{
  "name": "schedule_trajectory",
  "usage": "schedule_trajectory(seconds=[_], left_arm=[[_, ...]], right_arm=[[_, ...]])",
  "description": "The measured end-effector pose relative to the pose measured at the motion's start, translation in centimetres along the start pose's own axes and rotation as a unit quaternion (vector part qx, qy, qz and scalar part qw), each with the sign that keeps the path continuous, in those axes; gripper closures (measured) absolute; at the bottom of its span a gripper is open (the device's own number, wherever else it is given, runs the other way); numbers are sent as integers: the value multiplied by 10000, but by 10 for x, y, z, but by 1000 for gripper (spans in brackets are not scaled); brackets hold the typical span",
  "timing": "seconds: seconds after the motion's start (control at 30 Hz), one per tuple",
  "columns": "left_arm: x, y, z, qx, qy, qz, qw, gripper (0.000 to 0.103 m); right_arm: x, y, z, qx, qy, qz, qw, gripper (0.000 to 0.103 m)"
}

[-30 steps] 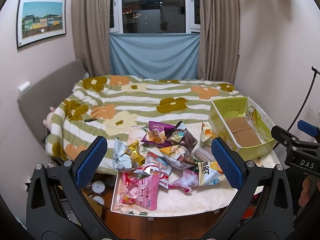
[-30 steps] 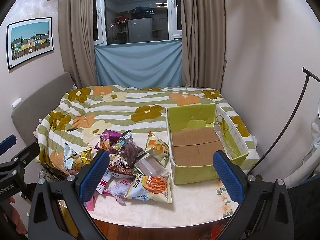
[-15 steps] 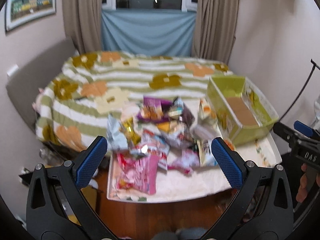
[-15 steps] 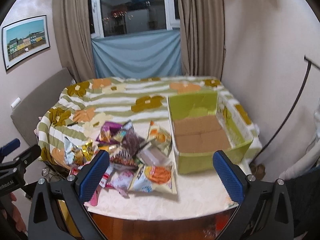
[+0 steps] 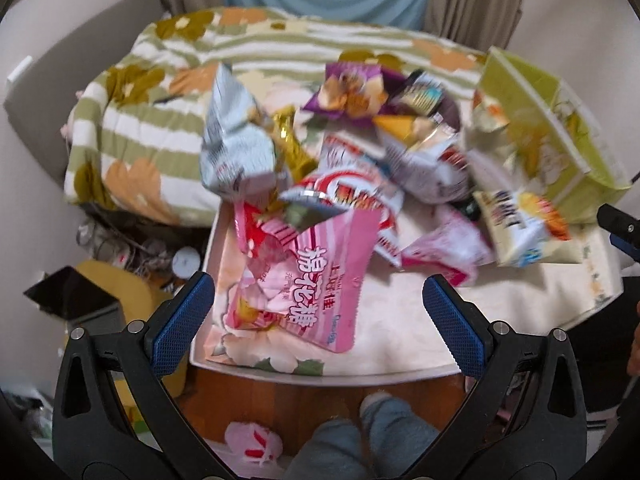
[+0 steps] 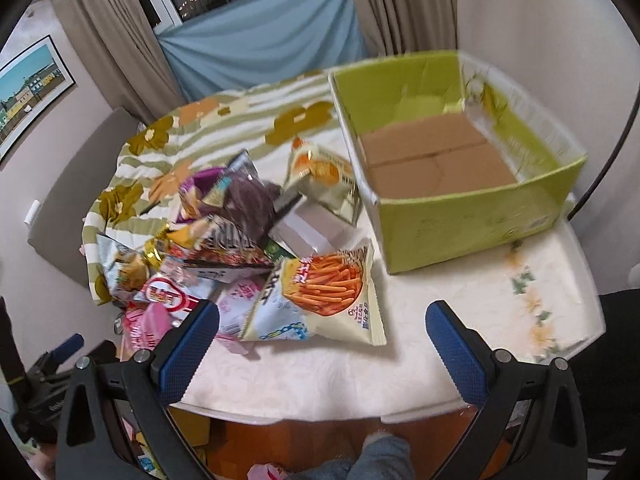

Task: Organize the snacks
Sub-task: 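Grasp the pink cotton-candy bag with left tool while right tool grasps orange cheese-stick bag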

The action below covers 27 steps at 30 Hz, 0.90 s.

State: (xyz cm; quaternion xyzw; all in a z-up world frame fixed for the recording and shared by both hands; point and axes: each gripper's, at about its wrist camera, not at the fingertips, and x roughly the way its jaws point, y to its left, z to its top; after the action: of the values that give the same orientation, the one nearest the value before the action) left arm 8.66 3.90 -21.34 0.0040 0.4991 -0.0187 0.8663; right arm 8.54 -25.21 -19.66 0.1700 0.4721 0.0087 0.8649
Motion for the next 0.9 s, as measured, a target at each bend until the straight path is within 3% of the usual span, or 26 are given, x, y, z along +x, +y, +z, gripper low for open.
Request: schedule_trajectory(seconds=[0.4, 0.53, 0.7, 0.73, 0.9], left_arm=[[70, -29, -1, 431, 343, 1082, 9926, 0], [81, -26, 1, 381, 459, 1187, 9911, 1], [93, -22, 2, 339, 587, 1294, 9893, 12], [94, -22, 2, 333, 588, 1299, 9892, 20], [91, -19, 2, 318, 650, 1285, 9891, 34]], right_arm=[[80, -25, 6, 450, 795, 736, 9931, 0], [95, -29, 8, 558, 990, 787, 9904, 0], [107, -33, 9, 662, 1140, 903, 9871, 0], [109, -33, 9, 660, 1162, 918, 9868, 0], [116, -34, 8, 701, 1225, 996, 9850, 0]])
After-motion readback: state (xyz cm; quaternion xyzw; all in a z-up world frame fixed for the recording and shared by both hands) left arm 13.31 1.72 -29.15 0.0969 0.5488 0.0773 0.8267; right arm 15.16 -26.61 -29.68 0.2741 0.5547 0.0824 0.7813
